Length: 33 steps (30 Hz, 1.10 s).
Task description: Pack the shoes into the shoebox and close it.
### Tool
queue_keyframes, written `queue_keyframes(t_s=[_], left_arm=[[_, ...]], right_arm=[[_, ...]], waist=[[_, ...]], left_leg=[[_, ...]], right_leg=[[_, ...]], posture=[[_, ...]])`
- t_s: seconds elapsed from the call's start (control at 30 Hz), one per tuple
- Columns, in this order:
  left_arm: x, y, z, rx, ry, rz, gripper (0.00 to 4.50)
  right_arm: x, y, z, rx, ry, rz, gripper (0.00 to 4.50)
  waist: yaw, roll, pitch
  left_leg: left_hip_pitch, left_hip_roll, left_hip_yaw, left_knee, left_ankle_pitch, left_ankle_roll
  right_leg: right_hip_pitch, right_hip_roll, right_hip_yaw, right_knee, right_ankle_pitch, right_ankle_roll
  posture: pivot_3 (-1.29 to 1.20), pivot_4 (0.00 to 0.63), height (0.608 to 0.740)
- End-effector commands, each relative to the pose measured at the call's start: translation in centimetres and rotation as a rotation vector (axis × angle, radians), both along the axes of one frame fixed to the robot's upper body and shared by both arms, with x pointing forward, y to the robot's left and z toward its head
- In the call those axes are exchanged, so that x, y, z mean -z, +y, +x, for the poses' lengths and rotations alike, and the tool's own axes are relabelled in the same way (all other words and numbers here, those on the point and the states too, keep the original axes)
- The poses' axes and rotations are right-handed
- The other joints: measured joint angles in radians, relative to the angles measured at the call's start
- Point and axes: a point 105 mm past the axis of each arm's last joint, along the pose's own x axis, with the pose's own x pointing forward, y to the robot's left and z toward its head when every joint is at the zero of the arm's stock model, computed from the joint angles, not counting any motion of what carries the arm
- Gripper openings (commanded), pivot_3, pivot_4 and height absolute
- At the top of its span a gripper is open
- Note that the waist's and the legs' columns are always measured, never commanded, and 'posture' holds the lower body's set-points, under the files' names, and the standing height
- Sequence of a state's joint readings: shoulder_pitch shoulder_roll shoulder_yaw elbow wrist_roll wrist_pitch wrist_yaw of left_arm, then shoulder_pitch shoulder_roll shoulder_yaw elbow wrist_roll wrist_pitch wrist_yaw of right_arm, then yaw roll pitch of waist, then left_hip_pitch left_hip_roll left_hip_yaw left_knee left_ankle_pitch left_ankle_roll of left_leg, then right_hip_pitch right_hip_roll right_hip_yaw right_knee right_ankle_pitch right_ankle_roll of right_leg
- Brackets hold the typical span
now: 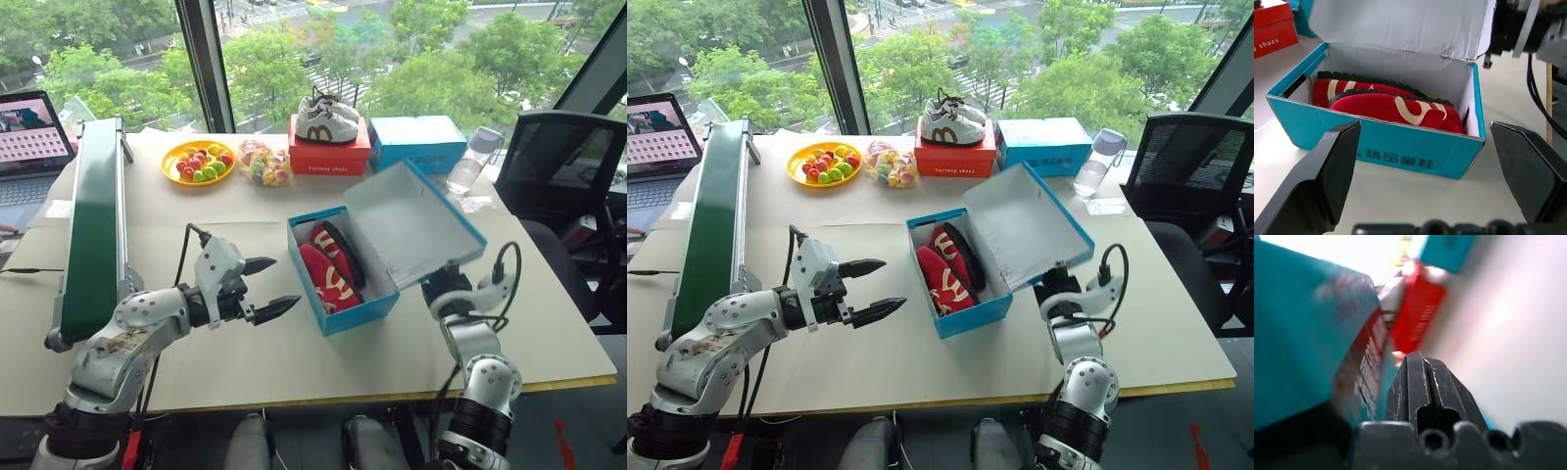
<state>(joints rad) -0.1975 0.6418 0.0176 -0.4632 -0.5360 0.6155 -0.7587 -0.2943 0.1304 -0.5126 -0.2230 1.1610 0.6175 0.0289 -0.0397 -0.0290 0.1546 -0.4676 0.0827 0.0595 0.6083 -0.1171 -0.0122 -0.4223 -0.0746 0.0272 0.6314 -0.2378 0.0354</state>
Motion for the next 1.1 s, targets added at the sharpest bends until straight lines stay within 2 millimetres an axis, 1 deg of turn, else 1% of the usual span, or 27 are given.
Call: queue_keyframes(t_s=[0.03, 0.07, 0.1, 0.13, 0.17, 0.2, 0.27, 0.3, 0.33, 0.4, 0.43, 0.5, 0.53, 0.57, 0.6, 0.63, 0.67, 0.73, 0.8, 0.87, 0.93, 0.97, 1.0, 1.03, 1.07, 1.1], left_arm=[[-0.9, 0.1, -0.1, -0.006, -0.039, 0.001, 4.50], [-0.9, 0.2, -0.1, -0.010, -0.040, 0.000, 4.50], [-0.9, 0.2, -0.2, -0.017, -0.042, -0.001, 4.50], [-0.9, 0.2, -0.2, -0.020, -0.043, -0.001, 4.50], [-0.9, 0.2, -0.2, -0.022, -0.043, -0.001, 4.50], [-0.9, 0.2, -0.2, -0.025, -0.044, -0.002, 4.50], [-0.9, 0.3, -0.2, -0.030, -0.043, -0.003, 4.50], [-0.9, 0.3, -0.2, -0.032, -0.044, -0.004, 4.50], [-0.8, 0.2, -0.3, -0.033, -0.044, -0.004, 4.50], [-0.8, 0.2, -0.3, -0.036, -0.044, -0.007, 4.50], [-0.8, 0.2, -0.3, -0.038, -0.043, -0.009, 4.50], [-0.7, 0.1, -0.3, -0.040, -0.043, -0.012, 4.50], [-0.7, 0.1, -0.3, -0.042, -0.042, -0.015, 4.50], [-0.7, 0.0, -0.3, -0.044, -0.042, -0.016, 4.50], [-0.7, 0.0, -0.3, -0.046, -0.042, -0.017, 4.50], [-0.7, 0.0, -0.3, -0.054, -0.046, -0.017, 4.50], [-0.7, 0.1, -0.3, -0.064, -0.049, -0.017, 4.50], [-0.8, 0.4, -0.2, -0.091, -0.057, -0.023, 4.50], [-1.0, 0.8, 0.1, -0.134, -0.072, -0.035, 4.50], [-1.3, 1.3, 0.8, -0.201, -0.086, -0.070, 4.50], [-1.4, 1.7, 1.4, -0.259, -0.097, -0.102, 4.50], [-1.5, 2.1, 1.9, -0.312, -0.095, -0.138, 4.50], [-1.5, 2.6, 2.5, -0.381, -0.095, -0.183, 4.50], [-1.5, 2.9, 2.9, -0.430, -0.093, -0.214, 4.50], [-1.5, 3.3, 3.2, -0.472, -0.097, -0.231, 4.50], [-1.3, 4.0, 3.7, -0.546, -0.098, -0.256, 4.50]], right_arm=[[-6.2, 5.2, -4.8, -0.356, -0.362, -0.097, 0.13], [-6.8, 6.7, -6.5, -0.475, -0.429, -0.173, 0.13], [-6.6, 8.5, -7.8, -0.606, -0.443, -0.258, 0.13], [-6.1, 9.6, -8.5, -0.690, -0.442, -0.343, 0.13], [-5.7, 10.2, -8.8, -0.728, -0.434, -0.403, 0.13], [-5.1, 10.8, -8.0, -0.739, -0.407, -0.514, 0.13], [-4.6, 11.2, -6.5, -0.713, -0.376, -0.646, 0.13], [-4.5, 11.2, -4.8, -0.666, -0.361, -0.738, 0.13], [-4.5, 11.2, -3.8, -0.632, -0.356, -0.796, 0.13], [-4.7, 11.3, -1.7, -0.572, -0.348, -0.884, 0.13], [-5.0, 11.3, -0.2, -0.520, -0.335, -0.906, 0.13], [-5.5, 11.5, 2.0, -0.459, -0.327, -0.927, 0.13], [-5.1, 11.6, 3.1, -0.439, -0.310, -0.974, 0.13], [-4.3, 11.8, 4.1, -0.428, -0.288, -1.041, 0.13], [-3.3, 12.1, 4.9, -0.425, -0.273, -1.120, 0.13], [-1.1, 12.5, 5.8, -0.443, -0.232, -1.232, 0.13], [0.9, 12.6, 6.3, -0.473, -0.200, -1.321, 0.13], [3.9, 12.6, 6.6, -0.523, -0.157, -1.434, 0.13], [5.6, 12.2, 6.7, -0.549, -0.130, -1.499, 0.13], [7.1, 11.8, 6.7, -0.571, -0.106, -1.555, 0.13], [7.6, 11.5, 6.9, -0.571, -0.082, -1.546, 0.13], [7.5, 11.2, 7.1, -0.552, -0.069, -1.536, 0.13], [6.7, 10.9, 7.5, -0.512, -0.061, -1.498, 0.13], [6.1, 10.6, 7.8, -0.484, -0.057, -1.470, 0.13], [5.3, 10.5, 8.0, -0.455, -0.060, -1.427, 0.13], [3.2, 10.1, 8.4, -0.398, -0.081, -1.321, 0.13]], waist=[[0.000, 0.000, 0.000], [0.002, 0.000, 0.000], [0.002, 0.000, 0.000], [0.002, 0.000, 0.000], [0.002, 0.000, 0.000], [0.002, -0.001, 0.000], [-0.001, -0.001, 0.000], [-0.002, -0.001, 0.000], [-0.002, -0.001, 0.000], [0.001, -0.001, 0.000], [0.002, -0.001, 0.000], [0.004, -0.001, 0.000], [0.004, -0.001, 0.000], [0.005, -0.001, 0.000], [0.007, -0.001, 0.000], [0.008, -0.001, 0.000], [0.009, -0.001, 0.000], [0.015, -0.001, 0.000], [0.019, -0.001, 0.000], [0.018, -0.002, -0.002], [0.020, -0.003, -0.002], [0.021, -0.003, -0.002], [0.022, -0.004, -0.003], [0.024, -0.004, -0.003], [0.026, -0.004, -0.003], [0.026, -0.005, -0.004]], left_leg=[[0.000, 0.000, 0.000, 0.000, 0.000, 0.000], [0.000, 0.000, 0.000, 0.000, 0.000, 0.000], [0.000, 0.000, 0.000, 0.000, 0.000, 0.000], [0.000, 0.000, 0.001, 0.000, 0.000, 0.000], [0.000, 0.000, 0.001, 0.000, 0.000, 0.000], [0.001, 0.000, 0.001, 0.000, -0.001, -0.001], [0.002, 0.000, 0.002, 0.001, -0.002, -0.004], [0.002, 0.000, 0.002, 0.000, -0.005, -0.008], [0.002, 0.000, 0.002, 0.000, -0.005, -0.008], [0.003, 0.000, 0.002, 0.000, -0.005, -0.008], [0.003, 0.000, 0.002, 0.001, -0.005, -0.008], [0.002, 0.000, 0.002, 0.001, -0.005, -0.008], [0.002, 0.000, 0.002, 0.001, -0.004, -0.007], [0.001, 0.000, 0.002, 0.002, -0.001, -0.001], [0.001, 0.000, 0.002, 0.002, 0.000, 0.000], [0.001, -0.001, 0.002, 0.002, 0.000, 0.000], [0.000, -0.001, 0.002, 0.002, 0.000, 0.000], [0.000, -0.001, 0.002, 0.001, 0.000, 0.000], [-0.002, -0.001, 0.002, 0.001, 0.000, 0.000], [0.000, -0.001, 0.002, 0.001, 0.000, 0.000], [0.004, -0.001, 0.002, 0.002, 0.000, -0.001], [0.006, -0.001, 0.002, 0.002, 0.000, -0.001], [0.009, -0.001, 0.002, 0.001, -0.001, -0.002], [0.012, -0.001, 0.002, 0.001, -0.005, -0.008], [0.012, 0.000, 0.002, 0.001, -0.005, -0.009], [0.012, -0.001, 0.002, 0.002, -0.005, -0.009]], right_leg=[[0.000, 0.000, 0.000, 0.000, 0.000, 0.000], [0.000, 0.000, 0.000, 0.000, 0.000, 0.000], [0.001, -0.001, 0.000, 0.000, -0.001, 0.000], [0.001, -0.001, 0.000, 0.000, -0.001, 0.000], [0.001, -0.002, 0.000, 0.000, -0.002, -0.001], [0.001, -0.002, 0.000, -0.001, -0.004, -0.006], [0.001, -0.002, 0.000, 0.000, -0.003, -0.008], [0.001, -0.002, 0.000, -0.001, -0.003, -0.008], [0.000, -0.002, 0.000, -0.001, -0.002, -0.008], [0.000, -0.001, 0.000, -0.001, -0.002, -0.007], [0.000, -0.001, 0.000, -0.001, -0.002, -0.007], [0.000, -0.001, 0.000, 0.000, -0.002, -0.007], [0.000, -0.001, 0.000, -0.001, -0.001, -0.007], [0.000, -0.001, 0.000, 0.000, 0.000, -0.005], [0.000, -0.001, 0.000, 0.000, 0.002, -0.001], [0.000, -0.001, 0.000, -0.001, 0.001, 0.000], [0.000, -0.001, 0.000, -0.001, 0.000, 0.000], [0.000, -0.001, 0.000, -0.001, 0.000, 0.001], [-0.002, -0.001, 0.001, 0.000, -0.001, 0.001], [0.000, 0.000, 0.002, 0.001, -0.001, 0.001], [0.003, 0.000, 0.001, 0.001, -0.001, 0.001], [0.004, 0.000, 0.001, 0.001, 0.000, 0.001], [0.005, -0.001, 0.001, 0.001, 0.000, 0.001], [0.005, -0.001, 0.001, 0.001, -0.001, -0.001], [0.006, -0.001, 0.001, 0.000, -0.003, -0.005], [0.006, -0.001, 0.001, 0.001, -0.002, -0.006]], posture=[[0.00, 0.150, 0.739], [0.00, 0.150, 0.739], [0.00, 0.150, 0.739], [0.00, 0.150, 0.739], [0.00, 0.150, 0.739], [0.00, 0.150, 0.739], [0.00, 0.150, 0.739], [0.00, 0.150, 0.739], [0.00, 0.150, 0.739], [0.00, 0.150, 0.739], [0.00, 0.150, 0.739], [0.00, 0.150, 0.739], [0.00, 0.150, 0.739], [0.00, 0.150, 0.739], [0.00, 0.150, 0.739], [0.00, 0.150, 0.739], [0.00, 0.150, 0.739], [0.00, 0.150, 0.739], [0.00, 0.150, 0.739], [0.00, 0.150, 0.739], [0.00, 0.150, 0.739], [0.00, 0.150, 0.739], [0.00, 0.150, 0.739], [0.00, 0.150, 0.739], [0.00, 0.150, 0.739], [0.00, 0.150, 0.739]])
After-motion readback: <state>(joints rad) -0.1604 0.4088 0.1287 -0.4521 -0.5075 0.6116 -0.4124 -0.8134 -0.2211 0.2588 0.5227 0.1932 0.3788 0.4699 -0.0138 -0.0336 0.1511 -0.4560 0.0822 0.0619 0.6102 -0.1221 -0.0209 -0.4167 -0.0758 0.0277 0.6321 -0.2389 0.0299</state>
